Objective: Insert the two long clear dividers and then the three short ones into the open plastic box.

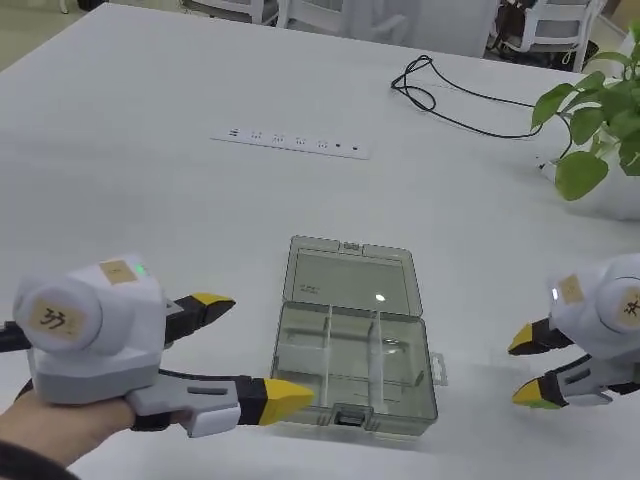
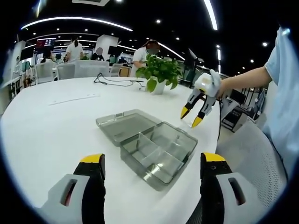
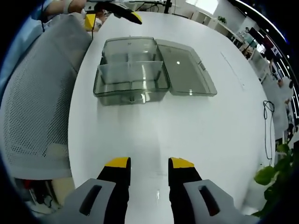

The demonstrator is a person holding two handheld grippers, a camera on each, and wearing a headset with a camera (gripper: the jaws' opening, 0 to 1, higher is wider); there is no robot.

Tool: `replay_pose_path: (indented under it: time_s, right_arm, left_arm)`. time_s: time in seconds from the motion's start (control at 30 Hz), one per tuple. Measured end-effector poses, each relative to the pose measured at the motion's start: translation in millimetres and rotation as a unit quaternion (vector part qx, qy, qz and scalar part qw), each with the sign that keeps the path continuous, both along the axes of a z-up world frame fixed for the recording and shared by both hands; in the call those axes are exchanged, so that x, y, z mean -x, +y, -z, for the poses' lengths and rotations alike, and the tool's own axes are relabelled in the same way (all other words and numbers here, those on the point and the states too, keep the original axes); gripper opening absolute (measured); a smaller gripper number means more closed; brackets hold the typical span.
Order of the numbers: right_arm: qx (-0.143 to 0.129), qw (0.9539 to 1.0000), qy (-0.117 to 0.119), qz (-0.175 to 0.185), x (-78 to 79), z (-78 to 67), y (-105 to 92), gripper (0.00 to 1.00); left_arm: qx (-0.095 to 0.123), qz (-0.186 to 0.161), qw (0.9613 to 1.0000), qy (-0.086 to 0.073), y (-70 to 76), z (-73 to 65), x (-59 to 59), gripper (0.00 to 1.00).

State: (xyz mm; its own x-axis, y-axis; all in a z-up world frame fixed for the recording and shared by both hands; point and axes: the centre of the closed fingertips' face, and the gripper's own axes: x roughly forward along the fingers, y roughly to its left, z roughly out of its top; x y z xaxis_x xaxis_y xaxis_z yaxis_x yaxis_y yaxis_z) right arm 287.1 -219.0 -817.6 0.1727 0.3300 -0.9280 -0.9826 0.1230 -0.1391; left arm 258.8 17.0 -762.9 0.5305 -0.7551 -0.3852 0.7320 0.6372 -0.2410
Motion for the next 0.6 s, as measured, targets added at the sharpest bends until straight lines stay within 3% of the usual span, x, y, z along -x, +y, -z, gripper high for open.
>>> replay_pose_path:
  time_s: [0.33, 0.6]
  right_arm:
    - [-0.039, 0.9979, -0.051, -0.013, -4.1, -34.0, 39.1, 0.32]
    - [-0.064, 0.9926, -0.092, -0.047, 0.5, -56.0, 74.1, 0.32]
  left_arm:
    - [0.012, 0.011, 0.9998, 0.012, -13.4, -3.4, -1.1, 0.83]
    - [0.035, 0.012, 0.9985, 0.04, -22.7, -4.5, 0.7, 0.81]
